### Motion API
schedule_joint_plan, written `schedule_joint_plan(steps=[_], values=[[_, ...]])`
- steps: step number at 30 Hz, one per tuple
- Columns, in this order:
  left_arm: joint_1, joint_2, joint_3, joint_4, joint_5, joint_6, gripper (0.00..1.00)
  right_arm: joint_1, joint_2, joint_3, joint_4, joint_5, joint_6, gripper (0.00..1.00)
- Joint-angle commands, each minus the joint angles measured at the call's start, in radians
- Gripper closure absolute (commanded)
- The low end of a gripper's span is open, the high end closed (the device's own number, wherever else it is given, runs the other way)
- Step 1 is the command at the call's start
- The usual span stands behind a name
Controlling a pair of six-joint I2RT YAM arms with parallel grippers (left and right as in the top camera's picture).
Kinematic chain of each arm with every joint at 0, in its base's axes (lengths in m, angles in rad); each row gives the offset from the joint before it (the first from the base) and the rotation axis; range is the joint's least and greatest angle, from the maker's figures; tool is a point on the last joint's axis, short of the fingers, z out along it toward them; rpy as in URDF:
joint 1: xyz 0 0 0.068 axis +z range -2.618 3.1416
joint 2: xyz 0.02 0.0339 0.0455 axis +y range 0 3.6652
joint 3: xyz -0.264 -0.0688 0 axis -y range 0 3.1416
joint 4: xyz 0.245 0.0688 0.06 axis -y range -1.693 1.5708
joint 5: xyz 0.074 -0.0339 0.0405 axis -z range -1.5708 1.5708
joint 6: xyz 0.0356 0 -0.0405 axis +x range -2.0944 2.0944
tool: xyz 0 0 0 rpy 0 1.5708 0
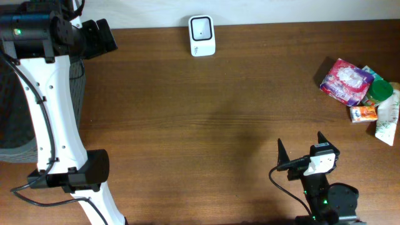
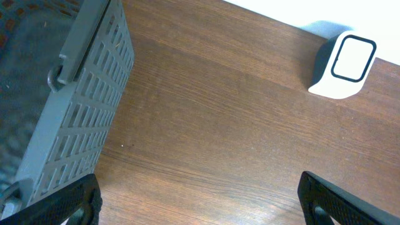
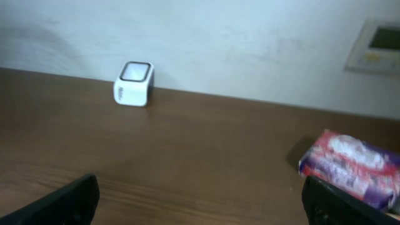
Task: Scan the item barcode
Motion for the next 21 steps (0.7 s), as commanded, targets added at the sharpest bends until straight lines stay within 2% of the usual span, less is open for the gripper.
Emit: schedule_joint_plan(steps=[1,11,21], values=[[0.005,-0.018,0.01,-0.001,-0.008,0.008,0.01,0.006,-0.011,-0.048,0.05,0.05,0.056,0.01],[0.005,-0.018,0.01,-0.001,-0.008,0.008,0.01,0.006,-0.011,-0.192,0.209,0.053,0.136,0.01],[0.005,-0.018,0.01,-0.001,-0.008,0.008,0.01,0.006,-0.011,-0.192,0.204,0.064,0.138,0.01]])
